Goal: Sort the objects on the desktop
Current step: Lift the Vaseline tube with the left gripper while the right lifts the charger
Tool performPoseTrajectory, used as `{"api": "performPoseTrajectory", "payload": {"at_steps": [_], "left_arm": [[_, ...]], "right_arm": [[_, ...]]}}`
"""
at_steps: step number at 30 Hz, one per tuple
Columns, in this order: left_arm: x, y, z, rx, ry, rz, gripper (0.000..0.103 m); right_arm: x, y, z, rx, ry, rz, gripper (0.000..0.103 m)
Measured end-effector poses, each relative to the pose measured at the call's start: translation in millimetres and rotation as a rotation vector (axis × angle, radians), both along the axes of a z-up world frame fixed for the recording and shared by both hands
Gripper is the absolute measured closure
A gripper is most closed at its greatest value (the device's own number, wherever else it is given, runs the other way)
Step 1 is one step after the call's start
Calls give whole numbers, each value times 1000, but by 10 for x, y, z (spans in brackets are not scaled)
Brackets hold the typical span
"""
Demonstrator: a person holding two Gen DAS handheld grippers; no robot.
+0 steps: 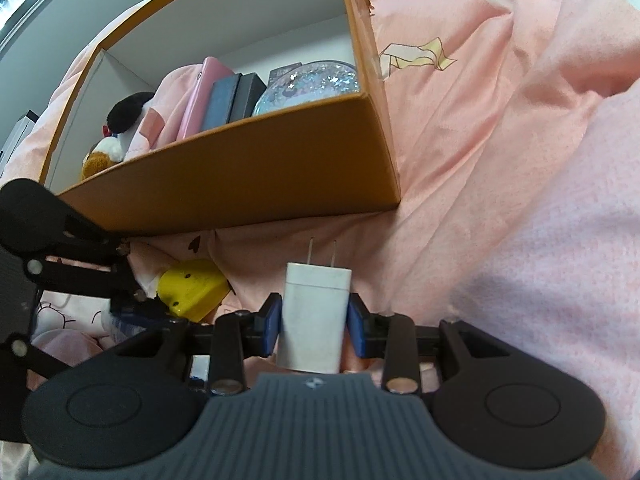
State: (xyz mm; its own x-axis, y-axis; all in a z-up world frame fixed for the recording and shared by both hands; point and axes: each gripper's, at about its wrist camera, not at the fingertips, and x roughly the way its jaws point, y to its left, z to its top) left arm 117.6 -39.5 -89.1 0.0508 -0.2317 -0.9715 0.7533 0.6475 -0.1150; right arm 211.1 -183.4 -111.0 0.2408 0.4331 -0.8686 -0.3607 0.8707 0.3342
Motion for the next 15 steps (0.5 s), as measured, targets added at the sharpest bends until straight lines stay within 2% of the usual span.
{"api": "performPoseTrajectory", "payload": {"at_steps": [4,9,15], "left_arm": [[-172,35,193,4,-34,-2,84],[-396,34,307,34,-36,-64,84],[-385,-159,215,110,-12,-194,85]], "right_arm": [[7,3,3,0,0,0,66],[7,-1,6,-1,-2,1,66],[-13,18,18,0,-3,1,66]]}}
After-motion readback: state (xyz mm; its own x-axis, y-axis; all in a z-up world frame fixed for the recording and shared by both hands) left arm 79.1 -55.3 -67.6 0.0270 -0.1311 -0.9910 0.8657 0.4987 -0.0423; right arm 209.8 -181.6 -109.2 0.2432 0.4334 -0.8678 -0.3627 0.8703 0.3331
